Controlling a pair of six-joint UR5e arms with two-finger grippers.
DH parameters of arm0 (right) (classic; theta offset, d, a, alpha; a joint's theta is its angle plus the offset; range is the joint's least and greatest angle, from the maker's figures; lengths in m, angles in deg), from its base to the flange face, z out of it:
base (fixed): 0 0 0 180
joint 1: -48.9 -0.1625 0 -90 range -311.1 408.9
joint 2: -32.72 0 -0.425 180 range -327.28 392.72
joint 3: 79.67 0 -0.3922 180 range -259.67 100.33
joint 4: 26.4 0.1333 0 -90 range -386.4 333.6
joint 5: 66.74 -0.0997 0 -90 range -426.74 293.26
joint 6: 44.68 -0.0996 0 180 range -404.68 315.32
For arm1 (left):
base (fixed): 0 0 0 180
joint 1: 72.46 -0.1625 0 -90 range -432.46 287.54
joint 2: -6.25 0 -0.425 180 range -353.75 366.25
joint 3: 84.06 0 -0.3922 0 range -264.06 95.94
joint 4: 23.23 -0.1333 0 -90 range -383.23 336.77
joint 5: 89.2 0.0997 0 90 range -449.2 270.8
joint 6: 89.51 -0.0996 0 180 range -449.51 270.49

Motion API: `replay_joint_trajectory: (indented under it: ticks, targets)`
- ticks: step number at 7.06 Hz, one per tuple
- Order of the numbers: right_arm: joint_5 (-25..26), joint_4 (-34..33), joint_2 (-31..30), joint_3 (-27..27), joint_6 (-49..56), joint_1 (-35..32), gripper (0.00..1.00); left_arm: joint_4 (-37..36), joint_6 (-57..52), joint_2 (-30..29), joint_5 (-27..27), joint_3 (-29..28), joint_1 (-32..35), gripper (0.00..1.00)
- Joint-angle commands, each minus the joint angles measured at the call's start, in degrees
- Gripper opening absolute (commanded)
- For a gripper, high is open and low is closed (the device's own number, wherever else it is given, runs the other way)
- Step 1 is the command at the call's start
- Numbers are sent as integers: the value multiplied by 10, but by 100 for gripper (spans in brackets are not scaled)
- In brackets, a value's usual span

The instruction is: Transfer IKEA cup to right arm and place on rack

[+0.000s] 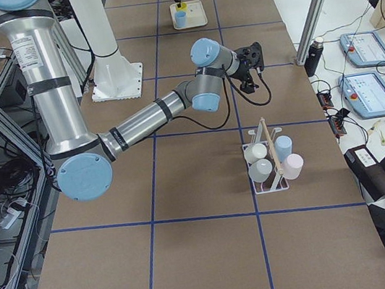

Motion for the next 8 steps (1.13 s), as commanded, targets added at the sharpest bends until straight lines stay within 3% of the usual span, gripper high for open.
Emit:
replay_joint_trajectory:
  ticks: [1,2,4,5,8]
  targets:
    - [-3,0,0,-1,-5,0,100,0,1,0,0,-1,3,0]
    - [-3,0,0,-1,-5,0,100,-1,3,5,-1,4,10,0]
    - [-3,0,1,-1,-5,0,100,-34,3,-2,-1,13,102,0]
    - [-3,6,1,-1,-5,2,100,-43,18,-34,0,14,129,0]
    - [-2,38,1,3,-47,13,100,-38,275,-155,32,14,132,0]
